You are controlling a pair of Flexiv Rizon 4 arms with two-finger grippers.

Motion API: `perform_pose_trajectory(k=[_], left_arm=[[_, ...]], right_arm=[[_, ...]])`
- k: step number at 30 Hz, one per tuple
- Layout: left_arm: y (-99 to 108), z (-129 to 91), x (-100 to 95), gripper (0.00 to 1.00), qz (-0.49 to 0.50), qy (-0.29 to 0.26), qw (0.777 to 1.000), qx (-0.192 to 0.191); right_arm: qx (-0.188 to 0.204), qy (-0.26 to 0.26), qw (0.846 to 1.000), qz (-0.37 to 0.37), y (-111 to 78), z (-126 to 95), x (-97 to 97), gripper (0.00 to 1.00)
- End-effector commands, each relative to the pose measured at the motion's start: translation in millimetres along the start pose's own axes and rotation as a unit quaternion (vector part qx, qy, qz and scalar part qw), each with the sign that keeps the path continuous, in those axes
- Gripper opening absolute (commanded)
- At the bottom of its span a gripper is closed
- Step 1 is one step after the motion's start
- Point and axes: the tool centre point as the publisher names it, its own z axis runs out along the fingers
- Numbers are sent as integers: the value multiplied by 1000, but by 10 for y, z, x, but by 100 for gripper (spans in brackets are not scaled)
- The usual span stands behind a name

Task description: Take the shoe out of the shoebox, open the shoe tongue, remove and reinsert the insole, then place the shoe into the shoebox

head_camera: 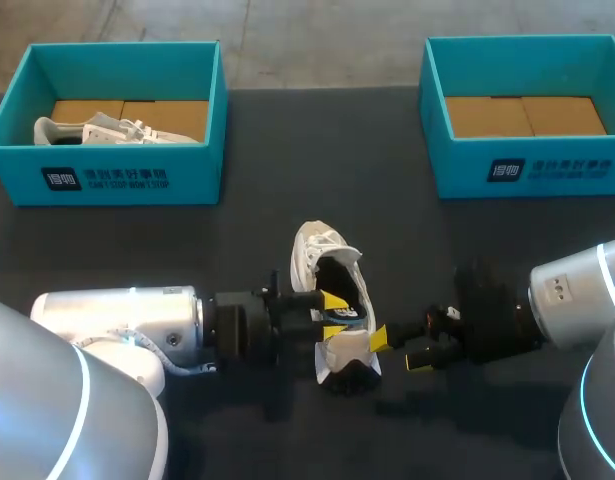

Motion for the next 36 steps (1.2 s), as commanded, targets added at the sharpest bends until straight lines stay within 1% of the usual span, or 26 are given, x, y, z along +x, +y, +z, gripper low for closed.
perform_pose_trajectory(k=[1,2,3,10,18,22,26,31,32,35,36], left_arm=[[-54,-73,18,12,0,0,1000,0],[-54,-73,18,4,0,0,1000,1],[-53,-74,18,0,0,0,1000,1],[38,-13,57,0,-5,10,1000,-2],[207,51,45,0,-6,16,1000,-14],[260,62,41,0,-11,16,1000,-19],[271,57,42,0,-18,14,1000,-20],[196,25,32,0,-25,11,1000,-12],[168,13,28,13,-26,11,1000,-10],[104,-14,25,27,-27,12,1000,-6],[92,-20,25,27,-27,12,1000,-4]], right_arm=[[-1,-2,1000,0,-4,17,12,100],[-1,-2,1000,0,-4,17,12,100],[-1,-2,1000,0,-4,17,12,100],[-1,-2,1000,0,-4,17,12,100],[-1,-2,1000,0,-4,17,12,100],[-1,-2,1000,0,-4,17,12,100],[-1,-2,1000,0,-4,17,12,100],[-1,-2,1000,0,-4,17,12,100],[-1,-2,1000,0,-4,17,12,100],[-1,-2,1000,0,-4,17,12,100],[-1,-2,1000,0,-4,17,12,100]])
